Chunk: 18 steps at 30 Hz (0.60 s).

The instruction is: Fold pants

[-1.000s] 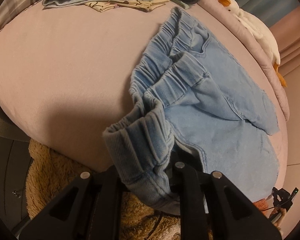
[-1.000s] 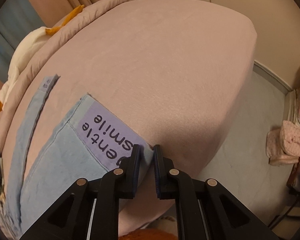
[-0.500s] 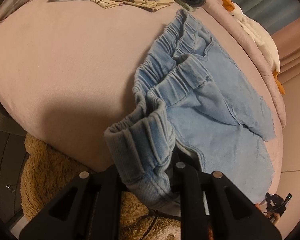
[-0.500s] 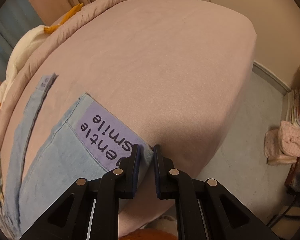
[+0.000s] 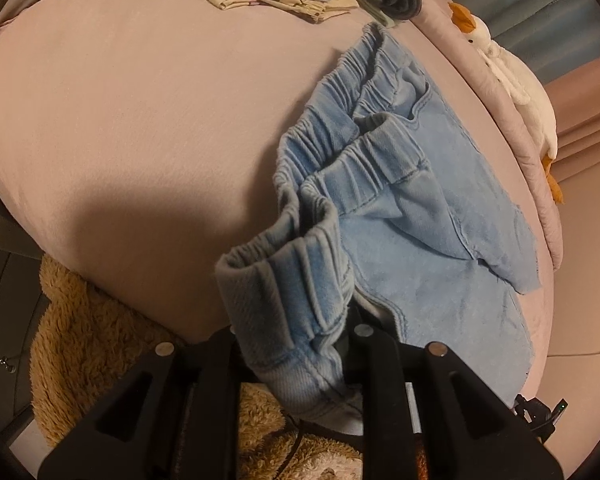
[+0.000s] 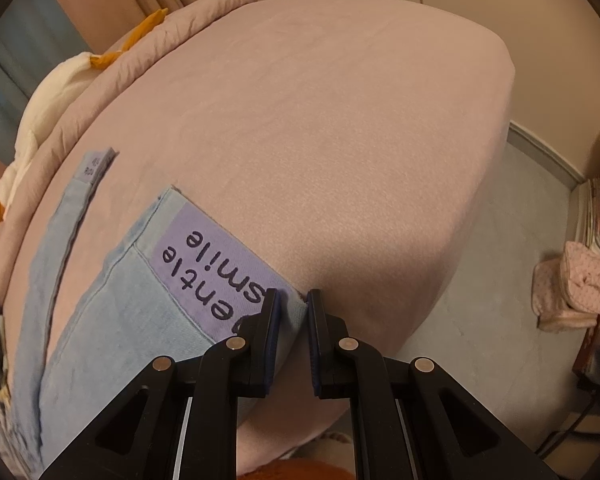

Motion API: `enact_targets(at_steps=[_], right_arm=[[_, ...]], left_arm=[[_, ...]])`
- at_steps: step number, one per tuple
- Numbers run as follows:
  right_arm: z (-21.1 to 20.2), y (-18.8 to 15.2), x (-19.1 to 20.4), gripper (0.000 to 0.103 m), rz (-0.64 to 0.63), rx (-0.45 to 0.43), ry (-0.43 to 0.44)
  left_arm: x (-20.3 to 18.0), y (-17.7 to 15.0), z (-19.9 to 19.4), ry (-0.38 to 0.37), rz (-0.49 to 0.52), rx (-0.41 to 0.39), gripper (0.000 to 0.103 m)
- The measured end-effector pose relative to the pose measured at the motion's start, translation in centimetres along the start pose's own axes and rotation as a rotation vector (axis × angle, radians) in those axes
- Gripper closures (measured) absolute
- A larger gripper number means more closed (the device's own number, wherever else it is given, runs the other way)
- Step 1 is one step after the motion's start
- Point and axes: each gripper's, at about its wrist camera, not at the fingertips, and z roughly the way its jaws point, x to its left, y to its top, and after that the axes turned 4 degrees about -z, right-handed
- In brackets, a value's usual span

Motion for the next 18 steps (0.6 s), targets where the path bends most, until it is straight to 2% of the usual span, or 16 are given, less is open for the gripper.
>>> enact_targets(at_steps=[10,18], right_arm=[[0.02,0.15,0.38,0.095,-0.005,0.001,-0.027],[0.09,0.41,0.86,0.095,-0.021,-0.005,-0.059]], left_arm=[[0.38,0.01,-0.1,-0.038,-0.001,0.007,0.08],[-0.15,-0.26,-0.16,-0.019,0.02,-0.006,0.08]])
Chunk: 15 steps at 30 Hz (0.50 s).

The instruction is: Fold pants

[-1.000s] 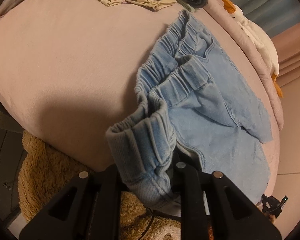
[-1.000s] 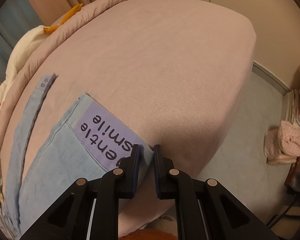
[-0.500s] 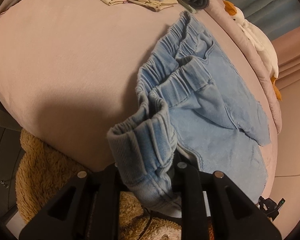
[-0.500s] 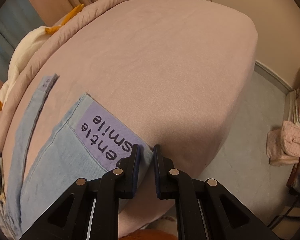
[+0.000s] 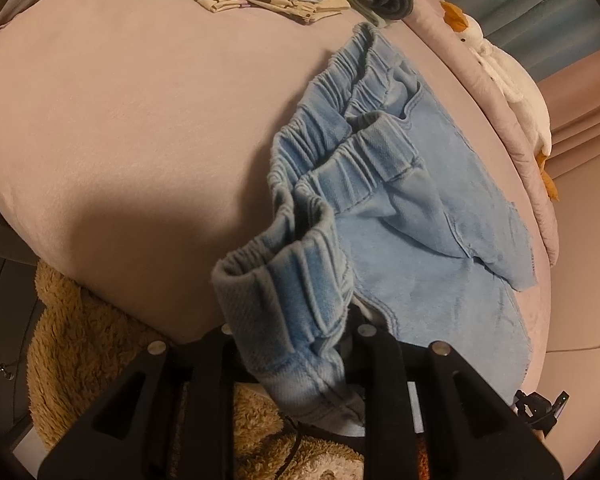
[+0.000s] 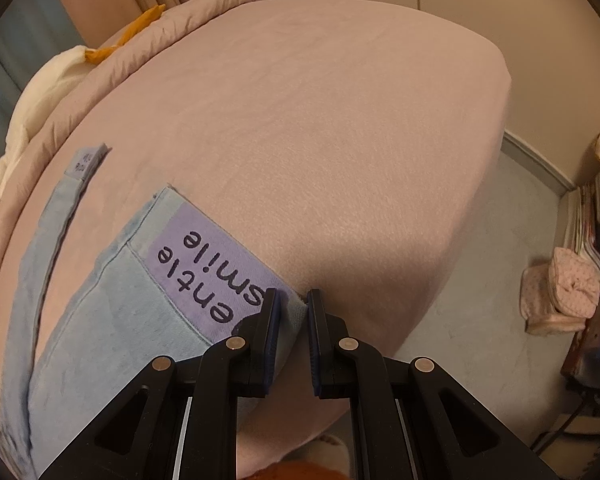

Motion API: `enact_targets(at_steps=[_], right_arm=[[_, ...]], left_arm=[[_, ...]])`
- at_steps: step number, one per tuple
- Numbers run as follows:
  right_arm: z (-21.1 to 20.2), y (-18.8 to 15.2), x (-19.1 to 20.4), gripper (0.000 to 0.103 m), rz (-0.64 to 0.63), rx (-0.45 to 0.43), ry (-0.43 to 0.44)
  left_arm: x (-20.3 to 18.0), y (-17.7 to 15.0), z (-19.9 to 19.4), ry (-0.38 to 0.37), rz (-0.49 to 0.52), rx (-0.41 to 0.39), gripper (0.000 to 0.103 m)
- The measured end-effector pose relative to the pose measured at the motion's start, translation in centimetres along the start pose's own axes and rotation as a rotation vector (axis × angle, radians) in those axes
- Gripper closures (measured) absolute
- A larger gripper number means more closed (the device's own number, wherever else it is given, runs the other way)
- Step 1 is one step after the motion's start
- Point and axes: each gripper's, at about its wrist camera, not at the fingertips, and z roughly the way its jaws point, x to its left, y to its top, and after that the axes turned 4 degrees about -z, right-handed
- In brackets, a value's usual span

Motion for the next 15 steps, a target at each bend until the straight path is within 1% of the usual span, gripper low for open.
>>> enact_targets(at_steps=[4,9,13,15], right_arm=[[0.04,-0.08,-0.21,0.095,0.004,-0.004,0.011],[0.23,-0.04,-0.23,0.095,0.003,-0.013,0.012],[0.21,-0.05,0.1,0.095,0.0,-0.015,-0.007],[0.23,0.06,0.43,0.095,-0.008,-0.011,-0.028]], left_arm=[[-0.18,-0.03,0.01,0.002,0.007,-0.004,0.08],[-0.39,-0.04,0.14,-0.015,0.028,-0.006,0.075],[-0.59,-0.24,0.16,-0.019,0.064,-0.007,0.073],[-0.43,-0.15,0.21,-0.043,0.062,0.001,0.069]])
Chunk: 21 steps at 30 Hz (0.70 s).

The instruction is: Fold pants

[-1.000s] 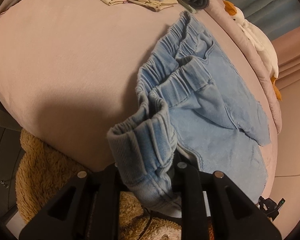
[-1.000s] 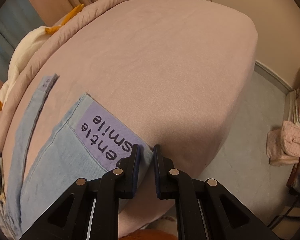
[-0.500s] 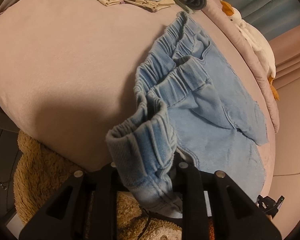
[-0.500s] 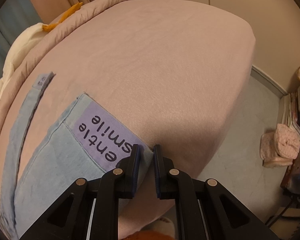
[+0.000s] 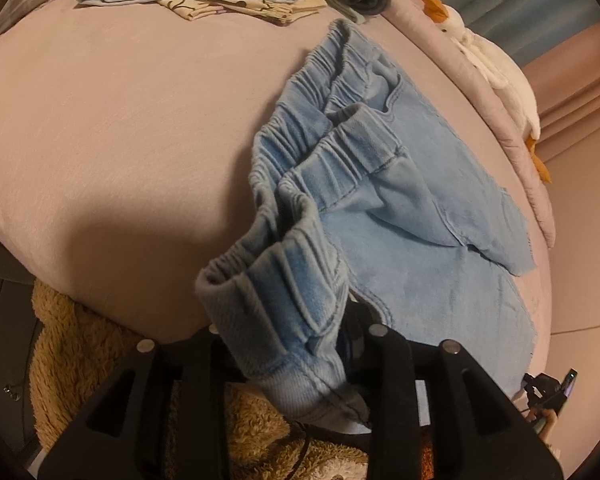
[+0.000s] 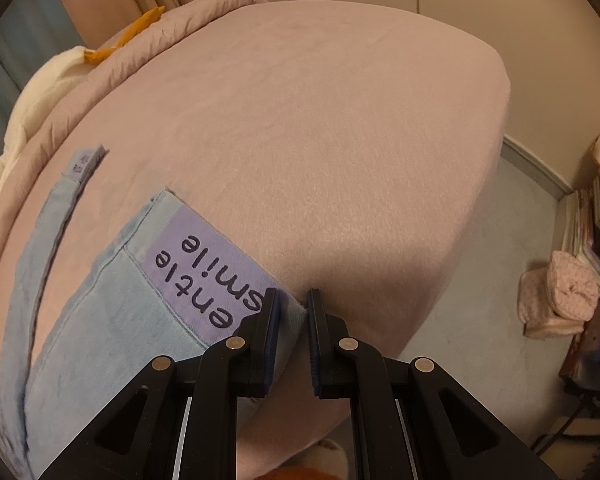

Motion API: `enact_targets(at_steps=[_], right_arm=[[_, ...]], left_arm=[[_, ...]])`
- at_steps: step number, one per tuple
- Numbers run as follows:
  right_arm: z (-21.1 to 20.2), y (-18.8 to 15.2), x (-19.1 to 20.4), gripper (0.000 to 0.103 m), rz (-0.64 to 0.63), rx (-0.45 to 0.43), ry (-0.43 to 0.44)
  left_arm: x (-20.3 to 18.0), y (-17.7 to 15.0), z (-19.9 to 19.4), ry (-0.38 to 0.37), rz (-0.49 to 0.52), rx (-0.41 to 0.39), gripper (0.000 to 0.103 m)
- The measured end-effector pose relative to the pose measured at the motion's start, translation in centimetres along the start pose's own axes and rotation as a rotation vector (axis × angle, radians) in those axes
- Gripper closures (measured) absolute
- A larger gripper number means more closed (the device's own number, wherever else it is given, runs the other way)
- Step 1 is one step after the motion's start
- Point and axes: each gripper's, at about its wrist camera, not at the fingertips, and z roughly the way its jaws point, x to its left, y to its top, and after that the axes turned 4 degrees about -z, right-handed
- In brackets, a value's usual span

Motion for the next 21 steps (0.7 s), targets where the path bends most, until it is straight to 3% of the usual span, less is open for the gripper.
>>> enact_targets(at_steps=[10,21], right_arm=[[0.6,1.3,2.2,0.095,-0.022,0.035,-0.161],[0.6,1.4,2.3,0.095,0.006,0.038,-0.195]], left_arm=[[0.5,0.8,0.1,-0.062,0.003,0.063,0.066],[-0.1,0.7,0.3,-0.042,0.067,0.079,0.065]])
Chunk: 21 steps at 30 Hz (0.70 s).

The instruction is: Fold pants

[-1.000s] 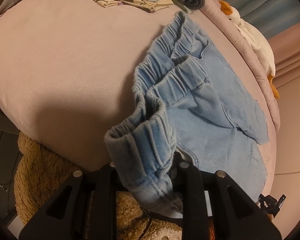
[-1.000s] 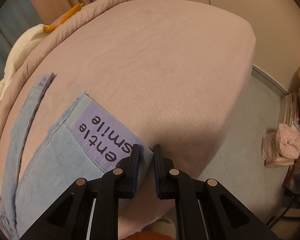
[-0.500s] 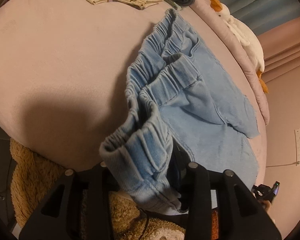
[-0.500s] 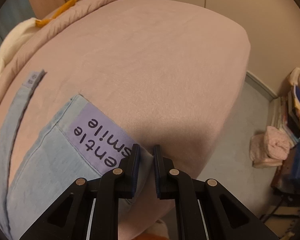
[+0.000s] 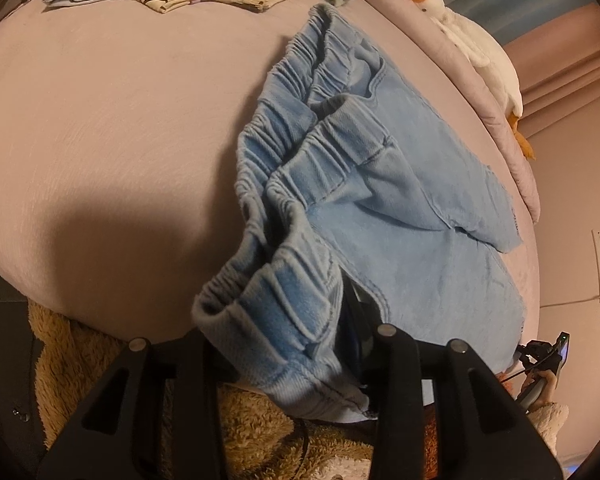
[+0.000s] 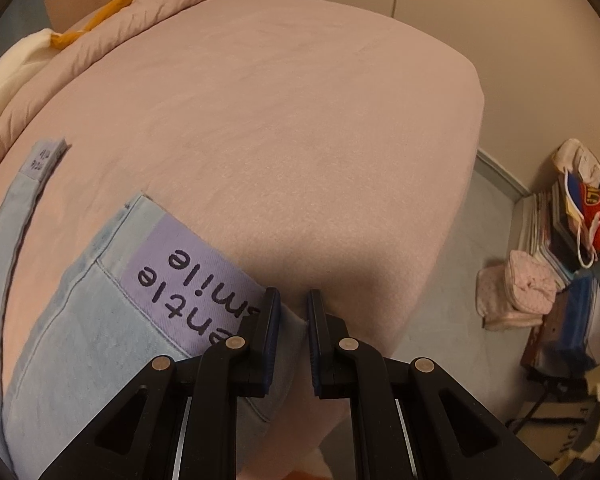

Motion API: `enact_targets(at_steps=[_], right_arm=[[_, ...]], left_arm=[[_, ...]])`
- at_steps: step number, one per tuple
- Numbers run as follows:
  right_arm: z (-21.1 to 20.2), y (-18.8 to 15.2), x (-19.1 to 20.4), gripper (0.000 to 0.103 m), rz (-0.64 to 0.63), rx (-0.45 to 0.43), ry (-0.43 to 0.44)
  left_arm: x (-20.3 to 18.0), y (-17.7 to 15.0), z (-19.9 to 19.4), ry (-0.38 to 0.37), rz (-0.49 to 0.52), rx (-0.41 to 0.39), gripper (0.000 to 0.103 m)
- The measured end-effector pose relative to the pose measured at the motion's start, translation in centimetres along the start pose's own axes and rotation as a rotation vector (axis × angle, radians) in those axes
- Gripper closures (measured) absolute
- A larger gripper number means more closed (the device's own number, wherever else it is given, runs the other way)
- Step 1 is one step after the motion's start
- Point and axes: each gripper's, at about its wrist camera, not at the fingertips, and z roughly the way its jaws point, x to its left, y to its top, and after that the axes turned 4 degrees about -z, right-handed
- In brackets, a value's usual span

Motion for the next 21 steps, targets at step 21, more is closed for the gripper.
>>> enact_targets(at_steps=[21], right_arm=[[-0.02,-0.13,0.04,0.095,-0.001,-0.019,-0.001]], left_arm=[[-0.31,0.08,0.18,-0.011,-0.01,0.02,0.06]])
